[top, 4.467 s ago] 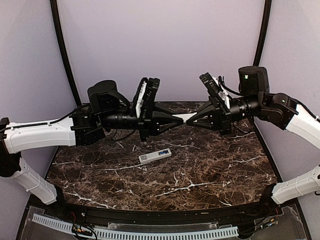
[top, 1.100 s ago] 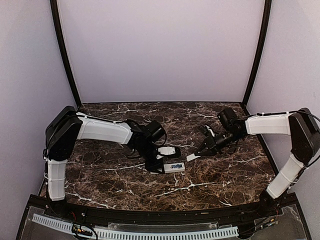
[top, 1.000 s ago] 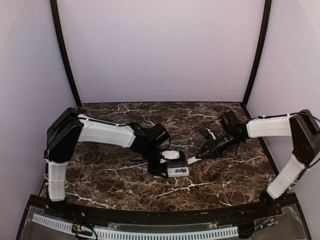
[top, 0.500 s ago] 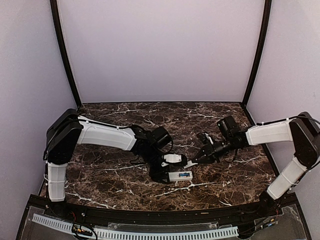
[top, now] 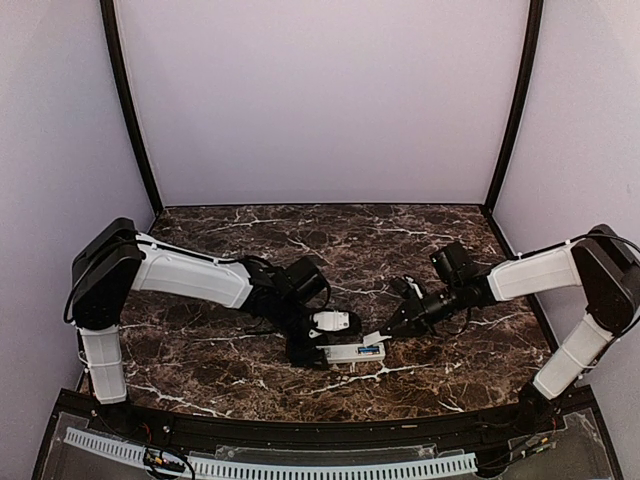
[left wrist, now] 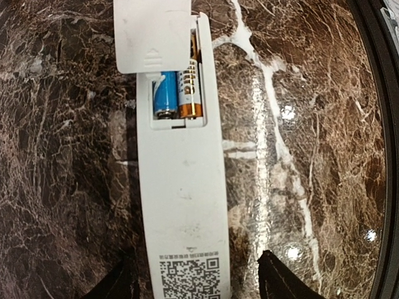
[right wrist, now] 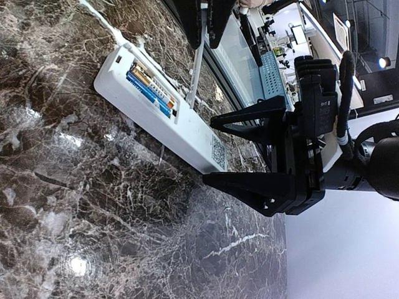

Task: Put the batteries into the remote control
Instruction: Press the battery cover on the remote control.

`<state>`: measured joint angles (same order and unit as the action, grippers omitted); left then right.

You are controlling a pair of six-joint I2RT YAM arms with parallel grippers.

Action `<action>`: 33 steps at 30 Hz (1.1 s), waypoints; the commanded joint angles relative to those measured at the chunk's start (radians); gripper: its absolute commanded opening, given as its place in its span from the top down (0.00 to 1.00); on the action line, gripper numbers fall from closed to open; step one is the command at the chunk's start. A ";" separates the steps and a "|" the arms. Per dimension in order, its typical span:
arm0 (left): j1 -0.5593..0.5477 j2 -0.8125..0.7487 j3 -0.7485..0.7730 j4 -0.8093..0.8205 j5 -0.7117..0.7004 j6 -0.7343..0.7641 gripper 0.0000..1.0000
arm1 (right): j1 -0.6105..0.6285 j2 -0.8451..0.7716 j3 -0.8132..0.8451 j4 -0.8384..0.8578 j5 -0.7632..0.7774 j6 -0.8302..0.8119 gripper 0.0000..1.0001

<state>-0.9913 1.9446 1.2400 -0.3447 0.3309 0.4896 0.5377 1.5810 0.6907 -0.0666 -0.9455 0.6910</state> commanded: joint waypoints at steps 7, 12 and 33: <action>0.012 0.014 -0.047 0.064 0.006 -0.017 0.41 | 0.033 0.056 -0.029 0.164 -0.019 0.059 1.00; 0.012 0.016 -0.045 0.062 0.014 -0.016 0.50 | 0.038 0.085 -0.024 0.174 -0.013 0.040 1.00; 0.011 0.024 -0.046 0.063 0.019 -0.039 0.61 | 0.042 0.115 -0.100 0.225 0.010 0.058 1.00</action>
<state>-0.9836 1.9556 1.2091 -0.2764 0.3344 0.4595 0.5682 1.6775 0.6186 0.1444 -0.9512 0.7433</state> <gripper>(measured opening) 0.388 0.009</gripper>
